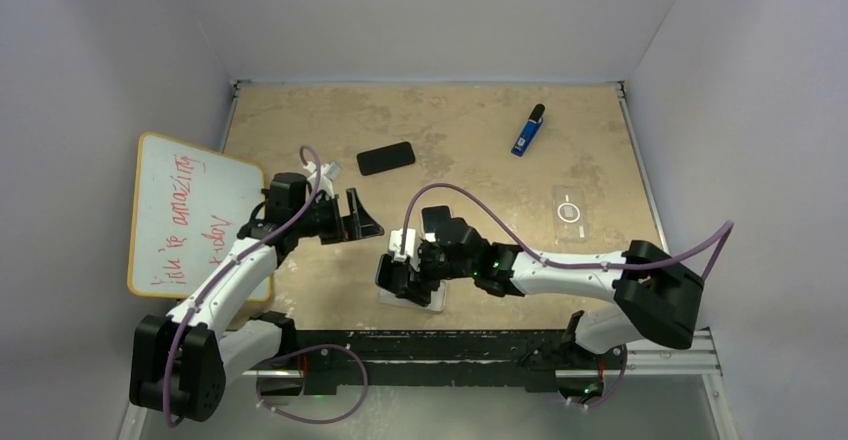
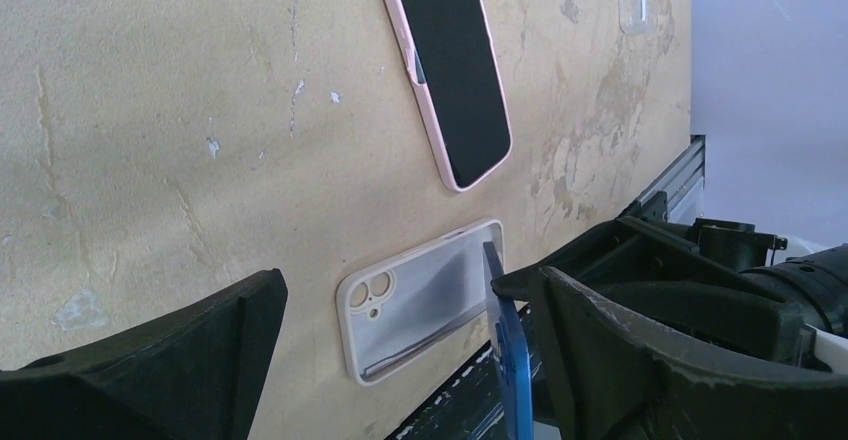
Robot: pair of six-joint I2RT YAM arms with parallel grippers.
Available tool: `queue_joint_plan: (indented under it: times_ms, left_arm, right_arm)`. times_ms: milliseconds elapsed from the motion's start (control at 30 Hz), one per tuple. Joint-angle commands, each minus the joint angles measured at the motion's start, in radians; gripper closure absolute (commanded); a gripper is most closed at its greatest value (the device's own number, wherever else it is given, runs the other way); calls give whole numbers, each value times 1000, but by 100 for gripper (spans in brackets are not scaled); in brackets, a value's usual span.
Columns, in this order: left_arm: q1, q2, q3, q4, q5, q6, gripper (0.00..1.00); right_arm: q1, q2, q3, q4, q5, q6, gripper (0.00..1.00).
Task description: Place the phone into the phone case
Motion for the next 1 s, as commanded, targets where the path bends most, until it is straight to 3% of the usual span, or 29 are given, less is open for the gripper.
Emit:
queue_joint_plan:
  times_ms: [0,333,533,800,967]
  left_arm:
    - [6,-12,24,-8,-2,9,7]
    - [5,17,6,-32,13,-29,23]
    - [-1,50,-37,-11,14,-79,26]
    - [-119,84,-65,43,-37,-128,36]
    - [-193,127,-85,105,-57,-158,45]
  right_arm:
    - [2,9,-27,79,-34,-71,77]
    - [2,38,-109,115,33,-51,73]
    - [2,79,-109,133,65,-45,69]
    - [2,86,-115,126,165,-10,64]
    - [2,78,-114,134,231,40,50]
